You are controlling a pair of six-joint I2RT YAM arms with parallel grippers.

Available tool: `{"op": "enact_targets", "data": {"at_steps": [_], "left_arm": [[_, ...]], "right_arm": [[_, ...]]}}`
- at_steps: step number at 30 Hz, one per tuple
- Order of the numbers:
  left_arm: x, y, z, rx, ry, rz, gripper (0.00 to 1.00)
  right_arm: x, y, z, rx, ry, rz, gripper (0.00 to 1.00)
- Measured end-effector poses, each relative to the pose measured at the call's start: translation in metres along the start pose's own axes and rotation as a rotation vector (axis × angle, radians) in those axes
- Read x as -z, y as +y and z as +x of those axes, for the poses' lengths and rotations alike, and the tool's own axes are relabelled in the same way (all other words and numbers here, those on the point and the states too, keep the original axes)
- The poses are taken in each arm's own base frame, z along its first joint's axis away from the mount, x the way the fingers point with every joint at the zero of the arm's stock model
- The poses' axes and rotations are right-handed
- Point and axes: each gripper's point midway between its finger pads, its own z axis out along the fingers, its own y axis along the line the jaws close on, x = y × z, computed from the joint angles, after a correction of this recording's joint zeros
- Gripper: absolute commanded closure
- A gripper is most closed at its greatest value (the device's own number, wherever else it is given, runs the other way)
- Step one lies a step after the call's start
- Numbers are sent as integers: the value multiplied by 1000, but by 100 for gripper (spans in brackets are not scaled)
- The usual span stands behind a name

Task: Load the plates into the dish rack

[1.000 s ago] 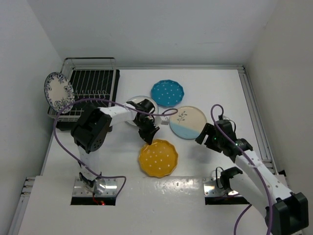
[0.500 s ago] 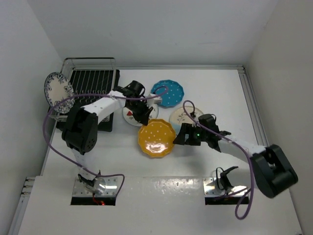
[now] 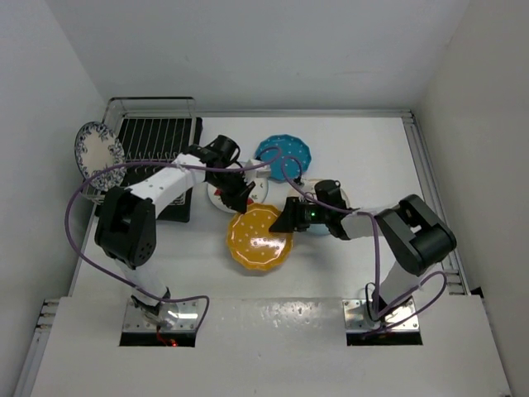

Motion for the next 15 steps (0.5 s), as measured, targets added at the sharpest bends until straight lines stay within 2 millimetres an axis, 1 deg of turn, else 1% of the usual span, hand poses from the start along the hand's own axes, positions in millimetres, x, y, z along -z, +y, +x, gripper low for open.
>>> {"op": "enact_targets", "data": {"at_steps": [1, 2, 3, 4, 5, 6, 7, 9, 10, 13, 15], "left_arm": [[1, 0, 0, -1, -1, 1, 100], [1, 0, 0, 0, -1, 2, 100], [2, 1, 2, 2, 4, -1, 100], [3, 1, 6, 7, 13, 1, 100], [5, 3, 7, 8, 13, 2, 100], [5, 4, 6, 7, 6, 3, 100], [8, 1, 7, 12, 6, 14, 95], [9, -1, 8, 2, 9, 23, 81], [9, -2, 8, -5, 5, 29, 68], [8, -14, 4, -10, -21, 91, 55], [8, -19, 3, -9, -28, 120, 52]], "right_arm": [[-3, 7, -1, 14, 6, -30, 59], [-6, 14, -1, 35, 12, -58, 70], [-6, 18, 0, 41, 18, -79, 76], [-6, 24, 3, 33, 34, -108, 92], [-6, 27, 2, 63, 31, -129, 97], [-7, 29, 2, 53, 33, -138, 100], [-7, 32, 4, 44, 40, -154, 100], [-5, 34, 4, 62, 29, -171, 100], [-5, 34, 5, 70, 25, -175, 100], [-2, 34, 11, 111, 21, -181, 100], [0, 35, 13, 133, 21, -187, 100]]}}
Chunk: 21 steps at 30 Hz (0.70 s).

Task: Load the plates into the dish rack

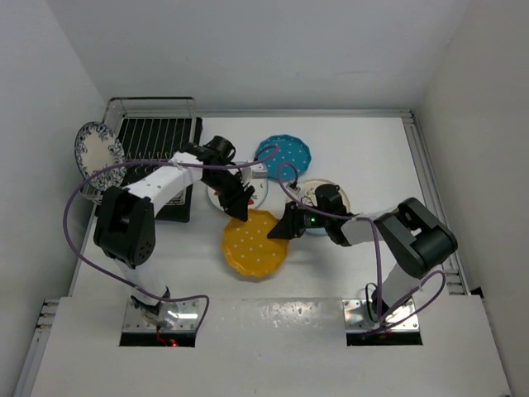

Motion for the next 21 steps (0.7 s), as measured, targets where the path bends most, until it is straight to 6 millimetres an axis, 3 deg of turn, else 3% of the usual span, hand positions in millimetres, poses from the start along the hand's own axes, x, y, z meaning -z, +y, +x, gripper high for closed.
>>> {"op": "enact_targets", "data": {"at_steps": [7, 10, 11, 12, 14, 17, 18, 20, 21], "left_arm": [[-11, -4, 10, 32, 8, 99, 50], [-12, -8, 12, 44, 8, 132, 75], [-12, -9, 12, 48, 9, 136, 91], [-11, -12, 12, 62, 9, 147, 96], [-7, -13, 11, 73, 6, 154, 100], [-1, -11, 5, 80, 5, 134, 100], [1, -8, 2, 74, 5, 118, 100], [8, 1, -8, 60, -2, 69, 100], [14, 10, -14, 58, -10, 30, 100]], "right_arm": [[9, 13, -17, 76, -42, -43, 100], [10, 11, -19, 78, -47, -39, 100], [10, 11, -19, 85, -47, -39, 100], [11, 11, -19, 108, -44, -46, 99], [11, 11, -20, 123, -48, -48, 89], [12, 11, -28, 130, -68, -33, 53], [13, 11, -32, 123, -79, -22, 33], [16, 8, -46, 127, -121, 28, 14], [20, 7, -53, 132, -146, 57, 9]]}}
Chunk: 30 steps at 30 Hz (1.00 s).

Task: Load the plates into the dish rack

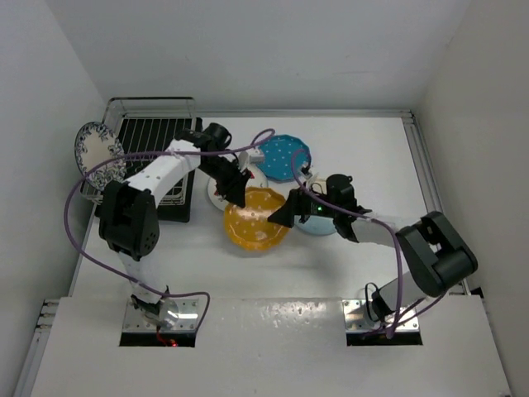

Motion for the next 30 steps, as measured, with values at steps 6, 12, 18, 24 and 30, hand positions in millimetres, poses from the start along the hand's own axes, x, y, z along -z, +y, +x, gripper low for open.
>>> {"op": "enact_targets", "data": {"at_steps": [6, 12, 18, 24, 30], "left_arm": [[75, 49, -52, 36, -123, -279, 100], [209, 98, -84, 136, -323, -697, 100], [349, 121, -37, 282, -358, -1204, 100], [402, 137, 39, 443, -241, -1472, 100], [399, 157, 96, 538, -122, -1514, 100]], "right_arm": [[28, -38, -43, 15, -175, 327, 0], [68, -52, -73, 52, -306, 558, 0], [86, -57, -65, 67, -280, 660, 0], [89, -65, -41, 47, -191, 716, 0], [85, -61, -33, 62, -135, 712, 0]]}}
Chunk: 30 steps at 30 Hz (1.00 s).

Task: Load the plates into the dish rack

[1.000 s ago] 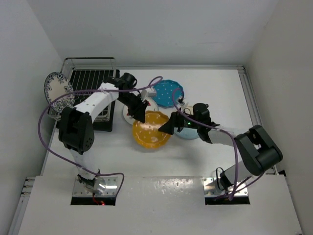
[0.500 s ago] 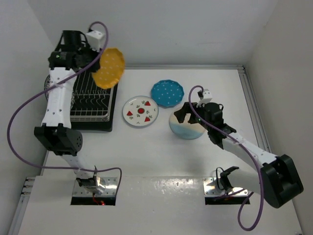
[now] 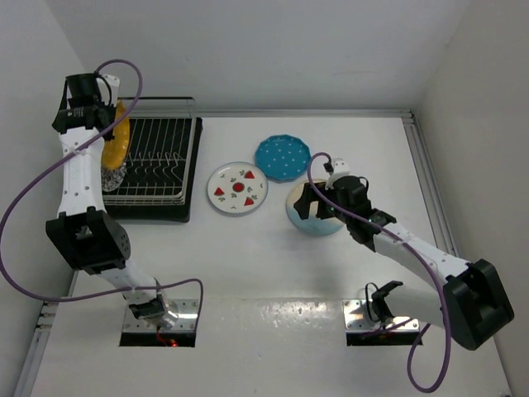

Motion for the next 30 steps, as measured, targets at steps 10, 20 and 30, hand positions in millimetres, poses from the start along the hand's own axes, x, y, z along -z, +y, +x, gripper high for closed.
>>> {"op": "enact_targets", "data": {"at_steps": [10, 20, 30], "left_arm": [[-24, 27, 19, 14, 0, -63, 100], [-41, 18, 35, 54, -10, 20, 100], [-57, 0, 69, 89, 56, 71, 76]], "right_arm": [[0, 15, -5, 42, -1, -35, 0], [2, 14, -6, 56, -7, -29, 0], [3, 13, -3, 59, 5, -24, 0]]}}
